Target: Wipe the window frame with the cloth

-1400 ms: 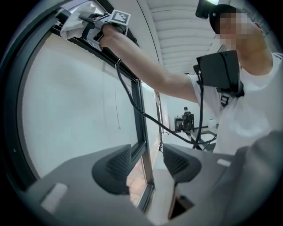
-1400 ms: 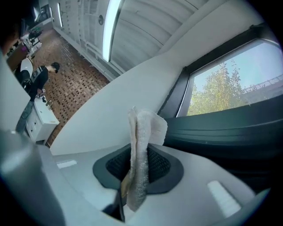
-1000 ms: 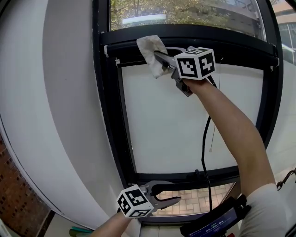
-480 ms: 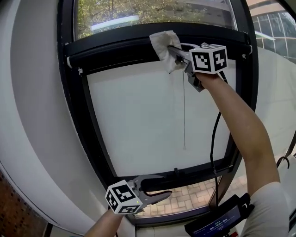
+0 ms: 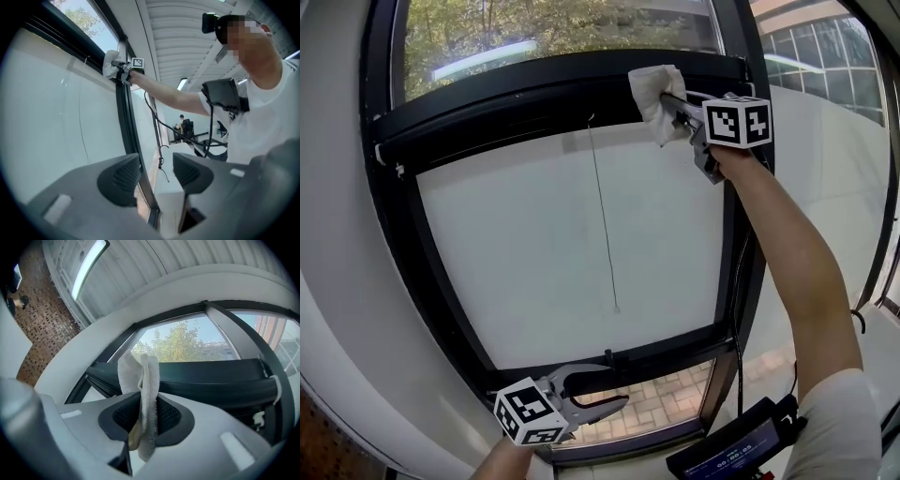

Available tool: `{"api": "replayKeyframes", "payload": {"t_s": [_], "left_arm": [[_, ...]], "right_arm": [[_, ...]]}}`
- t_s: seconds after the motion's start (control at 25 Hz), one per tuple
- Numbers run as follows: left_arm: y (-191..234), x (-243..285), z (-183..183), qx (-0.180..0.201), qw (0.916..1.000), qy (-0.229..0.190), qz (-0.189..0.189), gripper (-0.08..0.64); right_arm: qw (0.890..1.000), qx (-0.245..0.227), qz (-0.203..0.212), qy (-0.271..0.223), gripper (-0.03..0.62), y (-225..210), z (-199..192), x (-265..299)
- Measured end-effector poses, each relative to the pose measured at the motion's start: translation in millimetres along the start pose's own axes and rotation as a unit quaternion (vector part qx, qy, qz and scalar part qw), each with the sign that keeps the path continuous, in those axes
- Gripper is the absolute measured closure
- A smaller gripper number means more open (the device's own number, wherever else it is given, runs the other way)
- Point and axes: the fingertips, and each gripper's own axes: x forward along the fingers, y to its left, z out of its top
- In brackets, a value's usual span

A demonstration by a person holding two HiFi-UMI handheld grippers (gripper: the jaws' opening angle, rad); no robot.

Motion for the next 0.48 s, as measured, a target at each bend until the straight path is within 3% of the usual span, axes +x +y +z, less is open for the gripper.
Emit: {"api": "replayKeyframes", "payload": {"t_s": [0.48], "left_arm": [[-13,66,5,-0.005,1.0000,0.007,0.003,0.318]], "right_arm": [[0.995,0.007,-0.101,0.018,0.517,-160,-13,-98]]}}
